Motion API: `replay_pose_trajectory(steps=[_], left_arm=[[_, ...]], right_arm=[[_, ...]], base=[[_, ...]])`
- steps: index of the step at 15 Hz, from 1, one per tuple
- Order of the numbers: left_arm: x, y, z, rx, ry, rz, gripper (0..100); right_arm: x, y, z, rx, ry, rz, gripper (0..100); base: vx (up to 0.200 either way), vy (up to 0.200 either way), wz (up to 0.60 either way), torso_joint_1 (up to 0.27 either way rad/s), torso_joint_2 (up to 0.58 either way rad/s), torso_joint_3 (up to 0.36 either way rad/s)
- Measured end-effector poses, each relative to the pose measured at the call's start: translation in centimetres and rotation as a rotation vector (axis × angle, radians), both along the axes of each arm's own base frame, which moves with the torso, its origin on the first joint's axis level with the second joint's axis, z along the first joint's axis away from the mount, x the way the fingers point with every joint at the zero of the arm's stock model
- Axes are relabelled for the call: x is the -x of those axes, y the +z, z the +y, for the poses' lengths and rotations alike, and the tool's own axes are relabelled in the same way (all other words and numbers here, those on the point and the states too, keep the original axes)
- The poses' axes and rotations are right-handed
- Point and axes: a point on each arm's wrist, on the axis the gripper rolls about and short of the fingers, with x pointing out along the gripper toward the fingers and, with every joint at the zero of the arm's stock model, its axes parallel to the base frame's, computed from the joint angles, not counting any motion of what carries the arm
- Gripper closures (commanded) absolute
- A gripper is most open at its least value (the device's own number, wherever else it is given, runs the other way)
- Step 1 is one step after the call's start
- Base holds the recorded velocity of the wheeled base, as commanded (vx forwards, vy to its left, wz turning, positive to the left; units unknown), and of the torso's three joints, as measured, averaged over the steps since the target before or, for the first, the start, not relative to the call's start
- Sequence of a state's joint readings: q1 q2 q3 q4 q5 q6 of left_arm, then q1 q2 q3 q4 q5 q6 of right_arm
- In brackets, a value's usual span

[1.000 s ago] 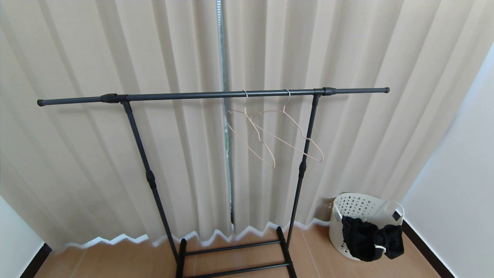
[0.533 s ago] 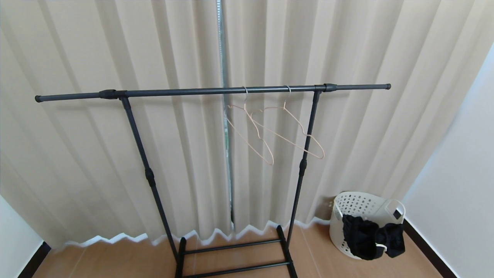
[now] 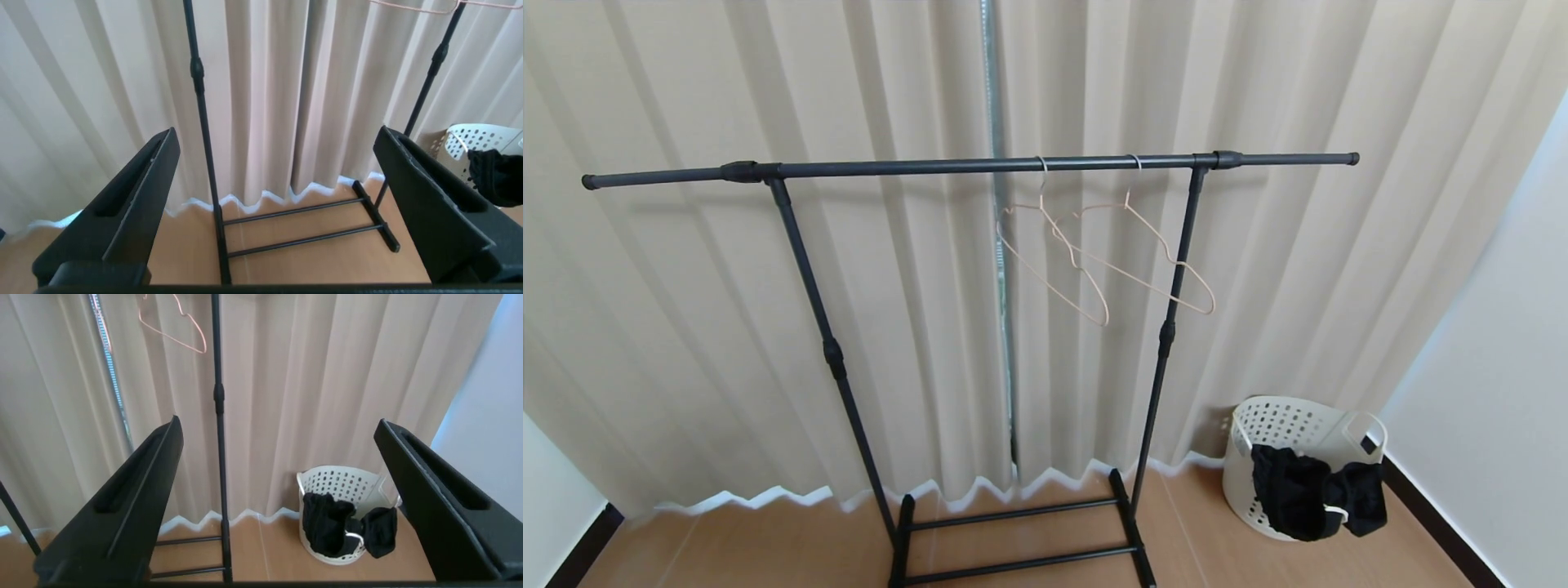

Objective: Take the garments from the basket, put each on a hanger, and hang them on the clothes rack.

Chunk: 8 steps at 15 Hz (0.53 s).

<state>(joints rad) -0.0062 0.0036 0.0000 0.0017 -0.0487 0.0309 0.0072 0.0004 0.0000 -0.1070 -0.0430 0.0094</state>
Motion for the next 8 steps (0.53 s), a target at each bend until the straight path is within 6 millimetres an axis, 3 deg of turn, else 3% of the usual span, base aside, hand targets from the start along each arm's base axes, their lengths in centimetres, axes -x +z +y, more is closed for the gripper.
replay_pose_trajectory(steps=[8], left_arm=[[0.00, 0.00, 0.00, 0.000, 0.000, 0.000, 0]], right_arm=[[0.00, -0.02, 0.00, 0.000, 0.000, 0.002, 0]], base=[[0.000, 0.000, 0.00, -0.202, 0.50, 0.291]])
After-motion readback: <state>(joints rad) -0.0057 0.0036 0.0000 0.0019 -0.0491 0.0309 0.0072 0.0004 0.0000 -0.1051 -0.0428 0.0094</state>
